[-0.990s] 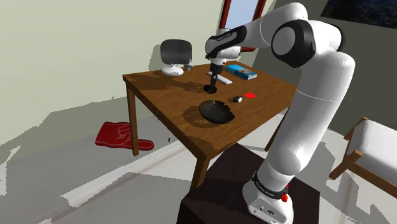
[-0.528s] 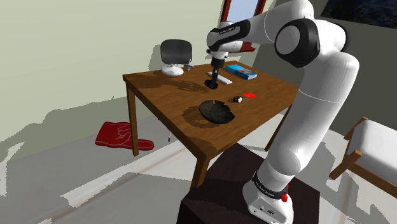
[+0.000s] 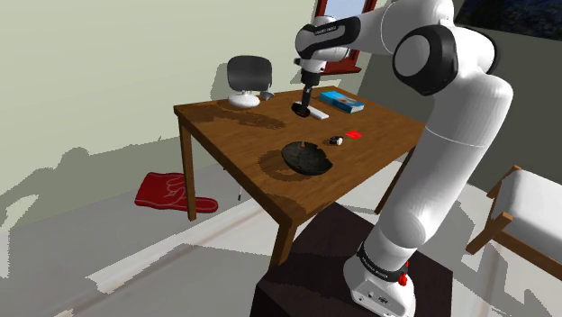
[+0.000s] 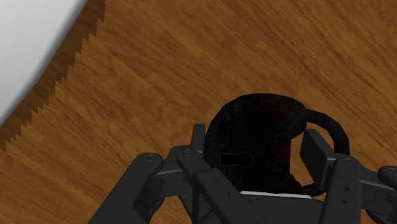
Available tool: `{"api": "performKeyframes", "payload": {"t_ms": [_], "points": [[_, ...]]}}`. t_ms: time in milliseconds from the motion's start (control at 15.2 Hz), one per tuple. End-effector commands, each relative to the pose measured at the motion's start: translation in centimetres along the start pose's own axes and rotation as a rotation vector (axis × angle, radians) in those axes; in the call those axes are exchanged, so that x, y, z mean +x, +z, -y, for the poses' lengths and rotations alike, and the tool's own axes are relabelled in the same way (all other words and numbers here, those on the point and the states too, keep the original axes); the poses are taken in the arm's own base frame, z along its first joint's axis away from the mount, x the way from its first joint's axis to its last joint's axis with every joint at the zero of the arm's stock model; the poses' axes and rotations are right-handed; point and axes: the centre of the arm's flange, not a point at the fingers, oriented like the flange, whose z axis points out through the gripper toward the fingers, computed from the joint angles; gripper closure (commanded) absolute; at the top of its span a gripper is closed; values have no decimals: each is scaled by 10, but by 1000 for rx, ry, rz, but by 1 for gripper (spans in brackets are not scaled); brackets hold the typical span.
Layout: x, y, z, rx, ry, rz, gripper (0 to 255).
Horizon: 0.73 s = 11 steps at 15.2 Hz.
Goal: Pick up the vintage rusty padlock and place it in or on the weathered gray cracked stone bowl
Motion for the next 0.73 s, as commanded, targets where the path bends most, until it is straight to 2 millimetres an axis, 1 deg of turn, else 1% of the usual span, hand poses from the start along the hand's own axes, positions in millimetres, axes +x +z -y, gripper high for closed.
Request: {"api": "performKeyframes", "payload": {"t_ms": [0, 396, 462, 660], "points": [[0, -10, 1, 0, 0, 0, 255], [0, -42, 2, 0, 0, 0, 255], [0, -44, 2, 0, 0, 0, 255], [-6, -45, 41, 0, 0, 0, 255]]}}
